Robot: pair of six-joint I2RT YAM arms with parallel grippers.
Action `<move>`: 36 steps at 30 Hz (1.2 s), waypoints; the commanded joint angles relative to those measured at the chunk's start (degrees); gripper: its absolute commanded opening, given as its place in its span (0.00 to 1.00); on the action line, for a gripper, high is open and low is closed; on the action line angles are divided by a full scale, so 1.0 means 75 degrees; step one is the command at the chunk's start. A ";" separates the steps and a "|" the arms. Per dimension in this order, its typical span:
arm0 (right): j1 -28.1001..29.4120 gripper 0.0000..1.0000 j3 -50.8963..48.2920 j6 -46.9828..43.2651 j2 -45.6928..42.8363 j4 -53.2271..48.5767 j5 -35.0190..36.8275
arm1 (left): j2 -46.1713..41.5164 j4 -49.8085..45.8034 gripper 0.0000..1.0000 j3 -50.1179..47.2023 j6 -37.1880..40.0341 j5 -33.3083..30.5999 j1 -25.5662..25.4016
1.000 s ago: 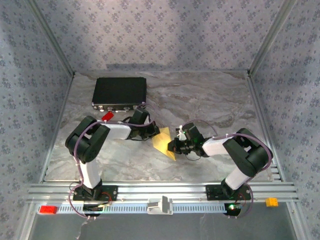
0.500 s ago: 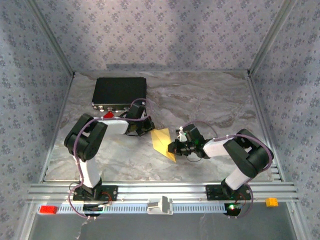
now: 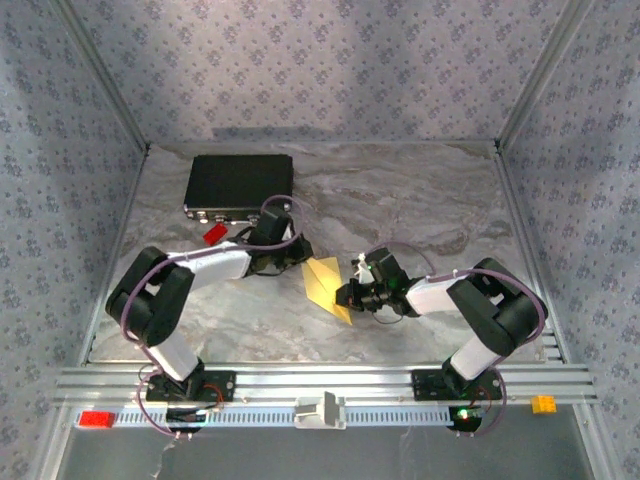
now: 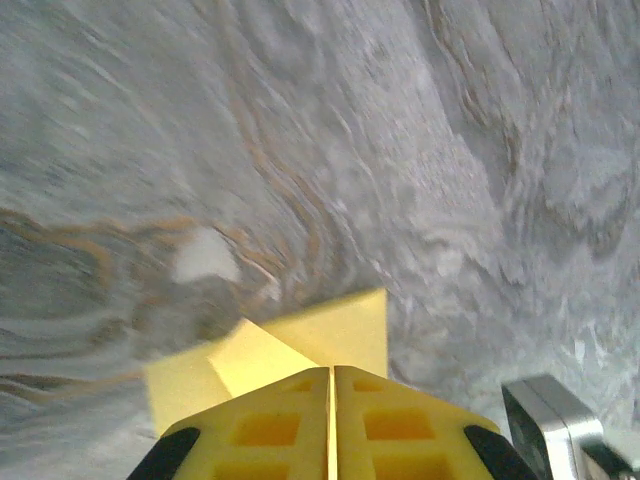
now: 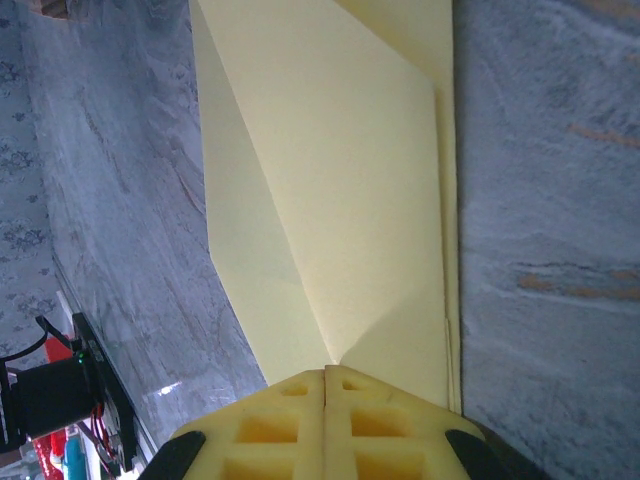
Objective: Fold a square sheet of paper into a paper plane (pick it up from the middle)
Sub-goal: Fourth fold the wing at the center of the table.
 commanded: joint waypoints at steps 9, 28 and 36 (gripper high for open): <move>0.0075 0.00 -0.0158 -0.0105 0.0099 -0.1523 0.0315 | 0.1211 0.0507 0.05 -0.0117 0.0029 0.0423 -0.0736; 0.0187 0.00 0.1887 -0.0071 0.0928 -0.1827 0.0571 | 0.1179 0.1058 0.04 -0.0870 -0.0048 0.0399 -0.0688; 0.0218 0.00 0.0888 0.0038 0.0639 -0.1522 0.0365 | 0.1071 0.1063 0.03 -0.1029 -0.0101 0.0299 -0.0568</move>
